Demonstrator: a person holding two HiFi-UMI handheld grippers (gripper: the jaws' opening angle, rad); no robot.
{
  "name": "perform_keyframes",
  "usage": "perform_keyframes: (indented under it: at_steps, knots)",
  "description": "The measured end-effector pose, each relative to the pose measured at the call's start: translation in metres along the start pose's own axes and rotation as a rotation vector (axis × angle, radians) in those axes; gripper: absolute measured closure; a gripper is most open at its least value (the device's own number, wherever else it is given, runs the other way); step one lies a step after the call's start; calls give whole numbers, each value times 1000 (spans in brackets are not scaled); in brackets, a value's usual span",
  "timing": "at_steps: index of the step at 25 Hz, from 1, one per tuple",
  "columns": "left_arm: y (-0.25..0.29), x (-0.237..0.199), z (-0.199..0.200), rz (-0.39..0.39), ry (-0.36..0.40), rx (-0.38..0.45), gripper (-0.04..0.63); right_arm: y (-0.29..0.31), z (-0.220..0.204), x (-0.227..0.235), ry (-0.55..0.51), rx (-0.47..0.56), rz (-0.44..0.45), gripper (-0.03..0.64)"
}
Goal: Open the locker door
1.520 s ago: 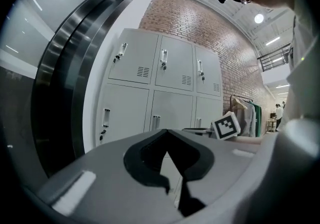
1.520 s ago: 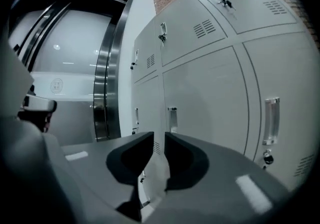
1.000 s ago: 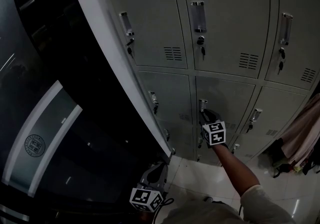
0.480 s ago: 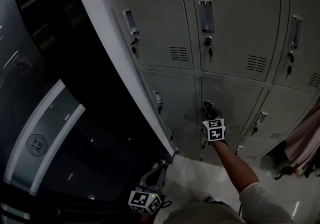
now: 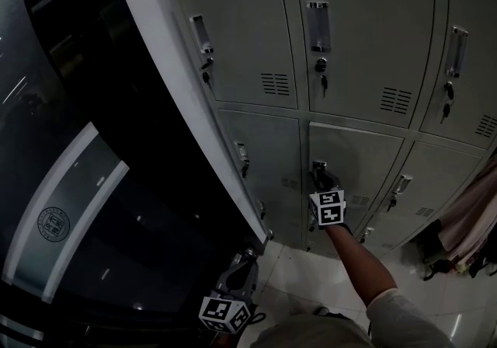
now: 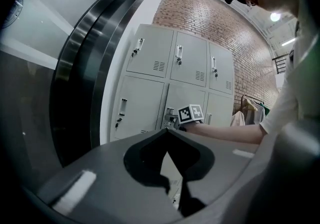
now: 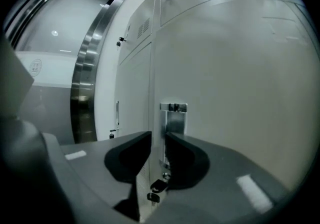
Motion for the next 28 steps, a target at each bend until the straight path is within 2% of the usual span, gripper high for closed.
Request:
perform_keyframes:
  at_steps: [2,12,16,18,28]
  knots:
    - [-1,0,-1,-2,6,2,531,-8,-2,-7,-11,4,11,517]
    - [-7,12,-5,-17,-13,2,531,-62,-11,-41,-9,25,-48,520]
    - [-8,17,-8,-24,-19,-1,531,-85,-14,-51,-5,37,-41,482]
    - [-9,22,-9,-26,-25,-5,531,-97,-16,-53,22,38,-55,506]
    - [-17,32,-13,-26,-41,-5,531,-157,-27,-58,59,51,-56,506]
Point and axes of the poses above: the fingertips, and each gripper's own axes: y forward along the fingers, x to its right, z out of its top, the point moved 8 cm from there along -y, backward along the fingers, and after that the axes turned 10 degrees about -x, right-handed, at the moved point
